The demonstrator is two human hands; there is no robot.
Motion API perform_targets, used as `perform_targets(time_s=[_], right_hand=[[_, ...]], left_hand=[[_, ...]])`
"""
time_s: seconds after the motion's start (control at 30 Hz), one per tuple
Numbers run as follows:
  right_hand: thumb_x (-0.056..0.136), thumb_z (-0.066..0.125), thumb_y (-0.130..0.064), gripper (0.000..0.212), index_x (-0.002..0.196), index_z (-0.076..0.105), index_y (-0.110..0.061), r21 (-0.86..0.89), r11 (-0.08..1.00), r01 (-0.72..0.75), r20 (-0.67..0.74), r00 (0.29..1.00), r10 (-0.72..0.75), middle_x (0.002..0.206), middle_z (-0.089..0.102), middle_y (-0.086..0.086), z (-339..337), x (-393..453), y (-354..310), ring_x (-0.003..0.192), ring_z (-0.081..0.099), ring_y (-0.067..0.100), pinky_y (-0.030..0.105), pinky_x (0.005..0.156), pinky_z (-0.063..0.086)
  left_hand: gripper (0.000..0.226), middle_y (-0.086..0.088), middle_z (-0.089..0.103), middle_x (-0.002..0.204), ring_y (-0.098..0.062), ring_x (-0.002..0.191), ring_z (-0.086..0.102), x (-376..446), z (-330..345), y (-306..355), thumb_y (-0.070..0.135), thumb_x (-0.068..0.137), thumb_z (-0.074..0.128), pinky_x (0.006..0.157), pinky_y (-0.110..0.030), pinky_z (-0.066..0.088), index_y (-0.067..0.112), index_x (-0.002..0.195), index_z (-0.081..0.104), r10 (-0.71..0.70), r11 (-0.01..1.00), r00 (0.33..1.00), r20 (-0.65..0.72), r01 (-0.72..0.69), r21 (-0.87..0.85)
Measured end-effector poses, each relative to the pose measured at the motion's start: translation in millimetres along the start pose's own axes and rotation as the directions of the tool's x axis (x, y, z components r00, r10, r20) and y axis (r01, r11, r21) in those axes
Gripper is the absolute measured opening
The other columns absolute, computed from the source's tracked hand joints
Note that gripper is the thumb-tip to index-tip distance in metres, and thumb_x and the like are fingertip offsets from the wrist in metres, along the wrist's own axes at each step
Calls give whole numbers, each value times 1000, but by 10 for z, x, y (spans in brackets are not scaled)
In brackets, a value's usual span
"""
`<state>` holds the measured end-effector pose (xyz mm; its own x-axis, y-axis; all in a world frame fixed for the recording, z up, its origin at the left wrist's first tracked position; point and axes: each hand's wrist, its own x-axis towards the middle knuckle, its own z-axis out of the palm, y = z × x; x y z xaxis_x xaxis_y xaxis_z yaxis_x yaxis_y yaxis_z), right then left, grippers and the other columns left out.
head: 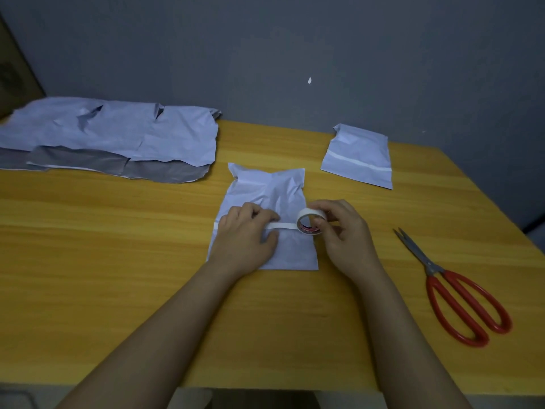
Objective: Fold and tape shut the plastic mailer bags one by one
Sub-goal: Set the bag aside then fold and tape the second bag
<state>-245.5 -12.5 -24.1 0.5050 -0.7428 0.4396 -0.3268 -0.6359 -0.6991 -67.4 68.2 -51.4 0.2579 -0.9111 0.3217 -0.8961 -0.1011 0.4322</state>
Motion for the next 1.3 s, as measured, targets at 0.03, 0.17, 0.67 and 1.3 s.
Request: perform_targets(time_s=[0.03, 0.17, 0.67, 1.3], right_hand=[[92, 56, -3, 27, 112, 64, -20, -9, 1000, 0, 2, 1000, 0, 102, 53, -20, 2, -3, 18, 95, 51, -8, 8, 74, 42], [92, 55, -3, 27, 110, 62, -22, -26, 1000, -14, 20, 1000, 15, 103, 51, -23, 16, -28, 71, 96, 50, -7, 6, 75, 39], [92, 52, -2, 24, 97, 57, -25, 13, 999, -43, -5, 999, 43, 97, 55, -17, 43, -39, 80, 93, 53, 1, 20, 74, 46], [91, 52, 0, 27, 97, 57, -25, -21, 1000, -11, -26, 1000, 10, 96, 51, -17, 73, -47, 64, 89, 54, 2, 28, 73, 50]], left_hand=[[64, 3, 52, 111, -21, 104, 45, 0, 1, -1, 58, 75, 22, 86, -30, 30, 30, 118, 60, 4, 1000, 1000, 2, -4, 6], [64, 2, 51, 110, -22, 103, 45, -8, 9, -1, 55, 76, 22, 84, -30, 29, 29, 120, 60, 24, 1000, 1000, 0, -24, 18], [36, 6, 49, 104, -17, 99, 41, -34, -34, -3, 30, 84, 35, 82, -25, 17, 25, 111, 58, 49, 998, 998, -46, -51, -37], [30, 9, 61, 83, -18, 78, 55, -55, -60, 76, 23, 79, 39, 76, -30, 23, 24, 88, 68, 176, 983, 977, -120, -168, 77]])
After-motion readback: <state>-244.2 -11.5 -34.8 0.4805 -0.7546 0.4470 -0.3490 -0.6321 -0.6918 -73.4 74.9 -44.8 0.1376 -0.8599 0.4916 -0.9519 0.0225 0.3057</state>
